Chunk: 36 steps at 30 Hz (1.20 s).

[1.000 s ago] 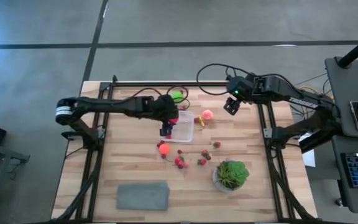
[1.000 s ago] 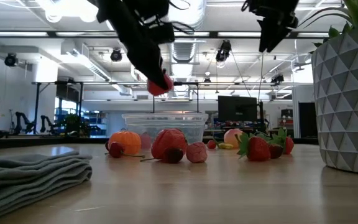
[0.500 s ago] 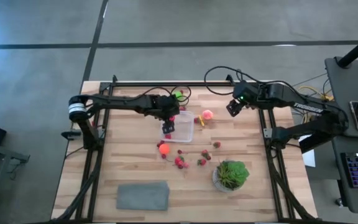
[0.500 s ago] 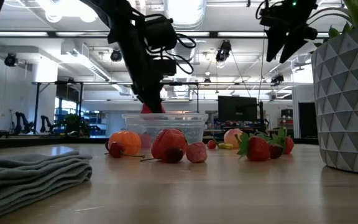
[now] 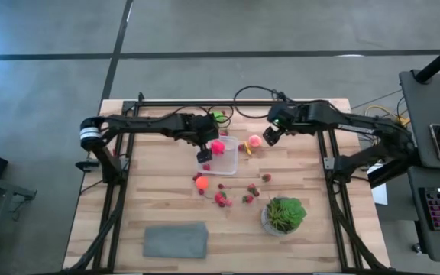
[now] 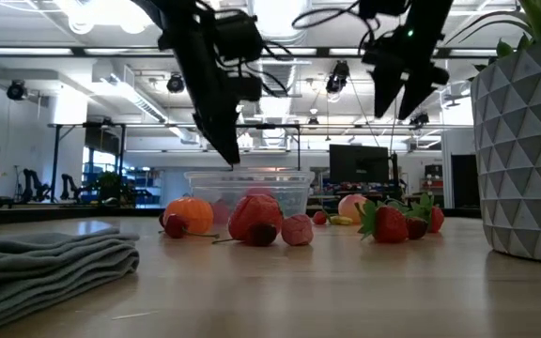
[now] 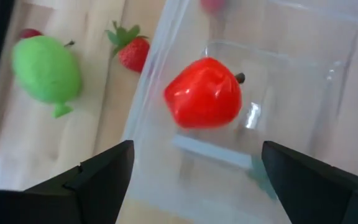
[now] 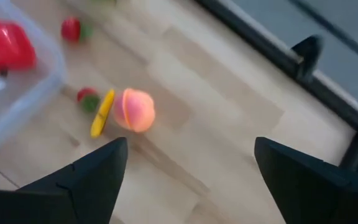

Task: Pick and placing Produce into tupperware
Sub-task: Put the pink peach into the transparent bin

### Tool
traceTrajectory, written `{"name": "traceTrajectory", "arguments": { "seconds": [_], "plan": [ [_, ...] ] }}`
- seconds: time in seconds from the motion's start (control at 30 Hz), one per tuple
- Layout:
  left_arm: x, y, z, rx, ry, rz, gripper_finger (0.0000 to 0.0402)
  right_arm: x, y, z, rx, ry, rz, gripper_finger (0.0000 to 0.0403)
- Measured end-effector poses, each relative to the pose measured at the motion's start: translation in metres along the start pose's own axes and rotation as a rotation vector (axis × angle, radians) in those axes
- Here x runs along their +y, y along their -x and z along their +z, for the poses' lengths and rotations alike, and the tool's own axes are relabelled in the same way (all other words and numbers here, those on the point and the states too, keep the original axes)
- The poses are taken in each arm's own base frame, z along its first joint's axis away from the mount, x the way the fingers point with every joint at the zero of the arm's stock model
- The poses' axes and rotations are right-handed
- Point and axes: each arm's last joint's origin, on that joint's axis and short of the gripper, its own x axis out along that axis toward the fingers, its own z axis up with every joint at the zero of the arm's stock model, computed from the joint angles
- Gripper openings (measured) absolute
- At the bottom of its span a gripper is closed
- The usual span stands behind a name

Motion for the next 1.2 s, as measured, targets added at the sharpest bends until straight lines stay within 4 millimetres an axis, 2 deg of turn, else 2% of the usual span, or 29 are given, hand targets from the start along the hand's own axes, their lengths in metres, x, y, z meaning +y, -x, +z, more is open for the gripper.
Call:
{"name": "traceTrajectory", "arguments": {
  "seconds": [0.17, 0.3, 0.43, 0.57, 0.7, 0.87, 1.03, 1.2],
  "plan": [
    [0.014, 0.047, -0.004, -0.082, 0.045, 0.020, 0.0338, 0.016, -0.036, 0.004, 0.105, 0.136, -0.026, 0.0345],
    [0.027, 0.090, -0.012, -0.212, 0.185, -0.015, 0.0338, 0.029, -0.064, 0.004, 0.164, 0.282, -0.036, 0.0341],
    [0.035, 0.125, -0.022, -0.315, 0.372, -0.132, 0.0338, 0.039, -0.087, 0.004, 0.238, 0.306, 0.081, 0.0334],
    [0.035, 0.150, -0.034, -0.385, 0.474, -0.169, 0.0338, 0.047, -0.099, 0.006, 0.233, 0.344, 0.176, 0.0331],
    [0.034, 0.160, -0.045, -0.402, 0.574, -0.202, 0.0338, 0.048, -0.101, 0.006, 0.153, 0.408, 0.241, 0.0331],
    [0.032, 0.163, -0.057, -0.403, 0.673, -0.229, 0.0338, 0.032, -0.102, 0.008, 0.094, 0.360, 0.239, 0.0329],
    [0.030, 0.155, -0.070, -0.355, 0.689, -0.216, 0.0338, 0.026, -0.116, -0.004, 0.053, 0.456, 0.211, 0.0329],
    [0.028, 0.146, -0.086, -0.260, 0.681, -0.146, 0.0338, 0.022, -0.130, -0.019, 0.090, 0.509, 0.124, 0.0329]
  ]
}}
